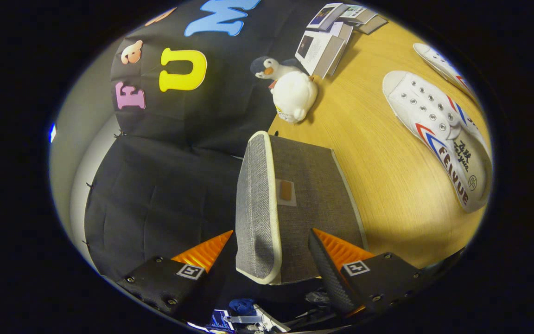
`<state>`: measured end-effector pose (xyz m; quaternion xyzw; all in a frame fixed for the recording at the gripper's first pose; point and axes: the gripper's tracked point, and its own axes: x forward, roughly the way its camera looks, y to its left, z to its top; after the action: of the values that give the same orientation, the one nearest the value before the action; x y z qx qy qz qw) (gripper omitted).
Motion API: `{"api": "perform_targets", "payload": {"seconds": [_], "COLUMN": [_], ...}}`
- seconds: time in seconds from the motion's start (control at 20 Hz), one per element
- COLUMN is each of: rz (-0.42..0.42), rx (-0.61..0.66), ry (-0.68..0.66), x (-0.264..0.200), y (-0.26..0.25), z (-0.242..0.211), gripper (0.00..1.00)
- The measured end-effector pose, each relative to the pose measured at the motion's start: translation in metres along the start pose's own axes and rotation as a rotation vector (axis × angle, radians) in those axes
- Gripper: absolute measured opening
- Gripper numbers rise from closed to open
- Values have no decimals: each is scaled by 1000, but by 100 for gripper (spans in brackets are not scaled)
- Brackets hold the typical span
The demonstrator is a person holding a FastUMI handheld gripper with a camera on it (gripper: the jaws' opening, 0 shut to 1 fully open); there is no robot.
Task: Open the storage box then place both shoes into the box .Put the left shoe in first, then the right shoe, with the right side of both shoes facing outward in a uniform manner.
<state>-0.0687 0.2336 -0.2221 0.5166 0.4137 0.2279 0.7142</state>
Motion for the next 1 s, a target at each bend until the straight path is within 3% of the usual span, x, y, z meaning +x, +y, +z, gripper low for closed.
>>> {"api": "perform_targets", "payload": {"seconds": [0.05,0.25,0.35,0.5,0.55,1.0], "rz": [9,-18,4,-7,4,110], "rx": [6,-30,-1,-18,-34,-203], "ry": [18,27,24,-8,6,21], "x": [-2,0,3,11,3,-13], "y": [3,-3,4,5,9,109], "z": [3,4,6,17,18,28], "gripper": [77,77,29,28,2,2]}}
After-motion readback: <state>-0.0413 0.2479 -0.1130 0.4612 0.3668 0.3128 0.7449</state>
